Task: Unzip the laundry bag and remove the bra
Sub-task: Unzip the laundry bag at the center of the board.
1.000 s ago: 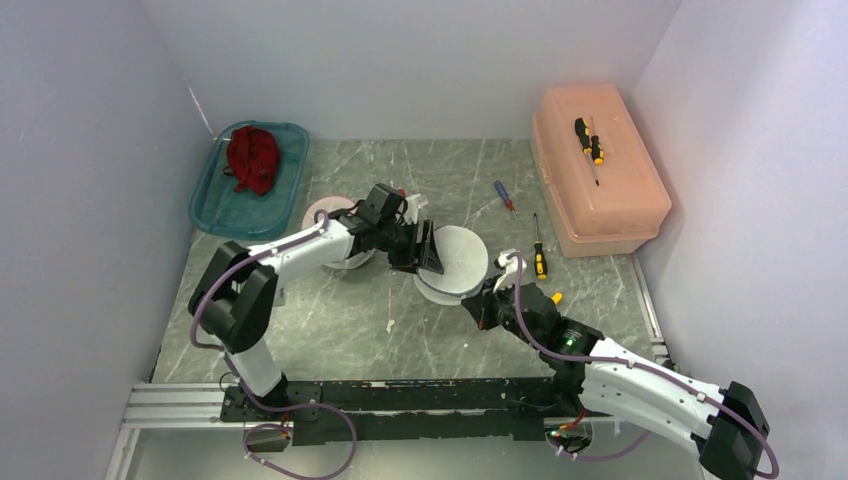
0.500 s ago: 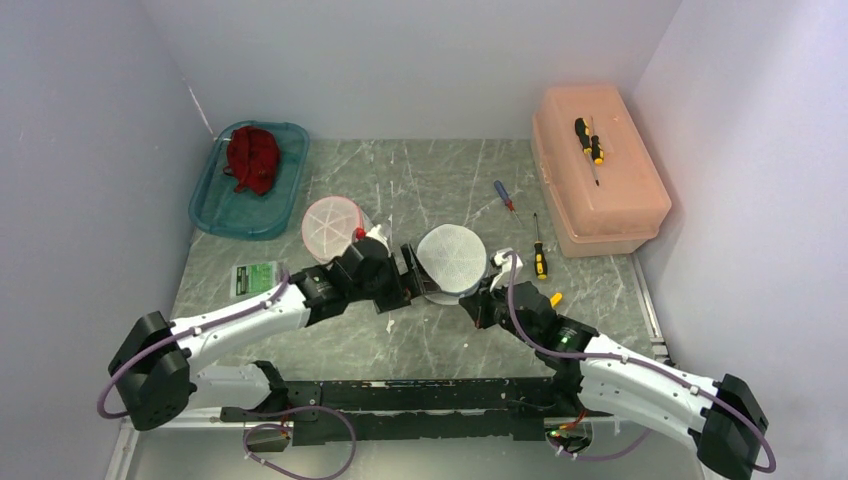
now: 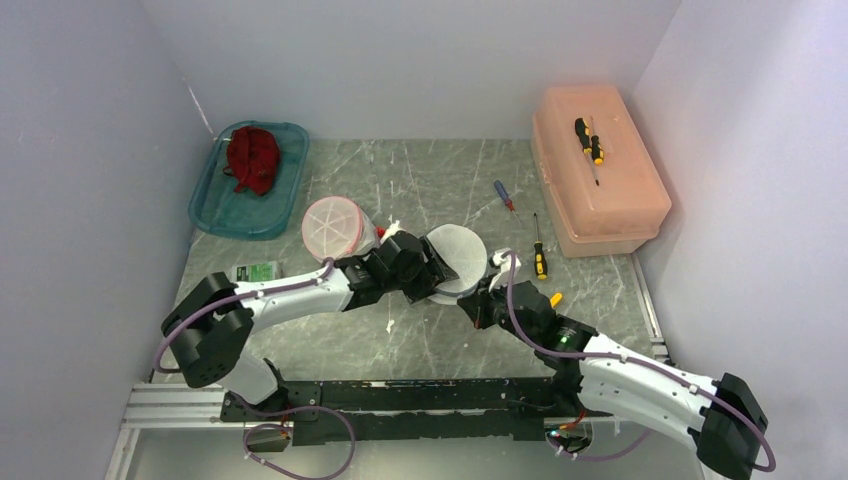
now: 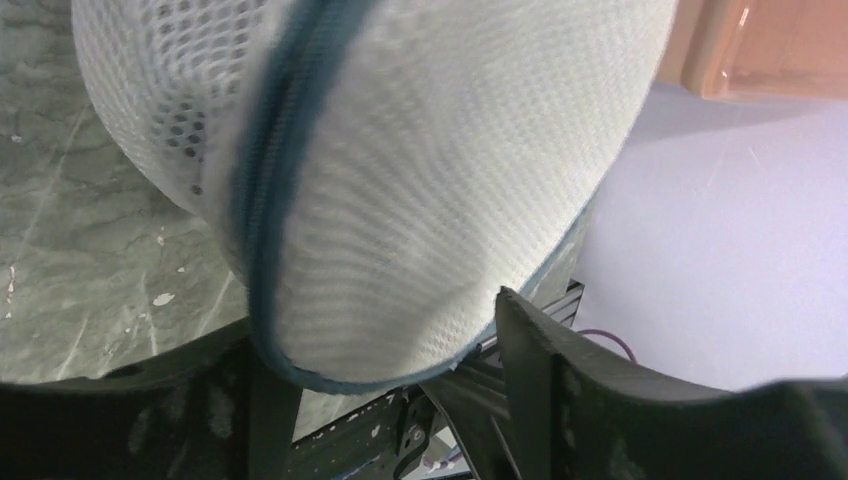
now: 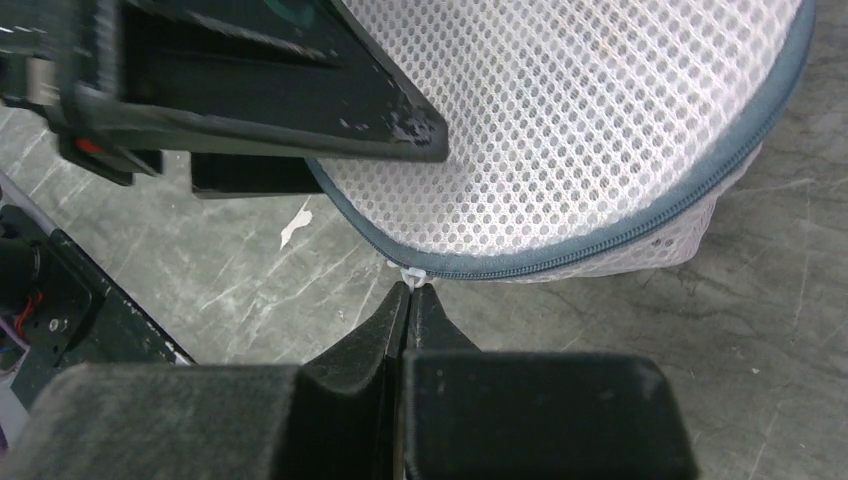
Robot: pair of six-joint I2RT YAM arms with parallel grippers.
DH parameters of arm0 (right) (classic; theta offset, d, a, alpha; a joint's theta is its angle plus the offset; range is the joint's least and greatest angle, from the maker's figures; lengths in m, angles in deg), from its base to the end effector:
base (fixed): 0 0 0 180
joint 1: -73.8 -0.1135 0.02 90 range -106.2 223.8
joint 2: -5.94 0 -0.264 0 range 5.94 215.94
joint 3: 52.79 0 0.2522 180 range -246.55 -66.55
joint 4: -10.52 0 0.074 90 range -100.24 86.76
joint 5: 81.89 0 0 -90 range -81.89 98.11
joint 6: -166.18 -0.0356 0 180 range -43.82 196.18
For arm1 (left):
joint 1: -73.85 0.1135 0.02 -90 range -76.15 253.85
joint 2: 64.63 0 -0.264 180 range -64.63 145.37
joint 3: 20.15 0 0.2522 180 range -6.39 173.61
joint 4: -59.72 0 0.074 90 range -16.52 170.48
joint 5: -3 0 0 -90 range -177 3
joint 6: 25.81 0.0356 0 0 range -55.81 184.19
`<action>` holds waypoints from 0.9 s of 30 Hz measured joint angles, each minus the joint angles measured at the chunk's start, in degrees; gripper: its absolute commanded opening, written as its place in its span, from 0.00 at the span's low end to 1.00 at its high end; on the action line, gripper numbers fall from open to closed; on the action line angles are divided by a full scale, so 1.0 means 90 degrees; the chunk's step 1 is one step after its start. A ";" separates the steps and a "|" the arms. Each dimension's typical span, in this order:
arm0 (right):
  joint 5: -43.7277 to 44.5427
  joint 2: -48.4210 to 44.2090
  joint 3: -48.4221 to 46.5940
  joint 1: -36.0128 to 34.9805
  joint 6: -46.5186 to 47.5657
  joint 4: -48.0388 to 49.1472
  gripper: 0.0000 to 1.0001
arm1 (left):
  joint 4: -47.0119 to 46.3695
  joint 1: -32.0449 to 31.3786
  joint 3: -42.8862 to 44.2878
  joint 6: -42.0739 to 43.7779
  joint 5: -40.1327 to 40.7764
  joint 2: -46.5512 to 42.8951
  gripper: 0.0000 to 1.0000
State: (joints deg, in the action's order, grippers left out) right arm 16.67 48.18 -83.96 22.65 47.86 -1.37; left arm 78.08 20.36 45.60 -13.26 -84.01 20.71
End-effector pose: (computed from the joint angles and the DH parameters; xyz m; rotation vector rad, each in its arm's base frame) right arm 0.1124 0.1311 0.1999 -0.3051 2.0231 0.7476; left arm 0.1934 -0.2581 0.2247 -0.5515 2.4452 -1.0862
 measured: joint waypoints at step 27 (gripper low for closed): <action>0.1127 -0.0918 -0.0036 0.0005 -0.0274 -0.0962 0.00 | -0.0034 0.0386 0.0121 0.1054 -0.0590 0.0005 0.03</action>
State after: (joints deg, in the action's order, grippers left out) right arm 26.81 39.92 -84.29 22.69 45.39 -10.03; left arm 77.77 23.83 46.69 -3.78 -89.33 20.75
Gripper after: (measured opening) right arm 0.014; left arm 0.055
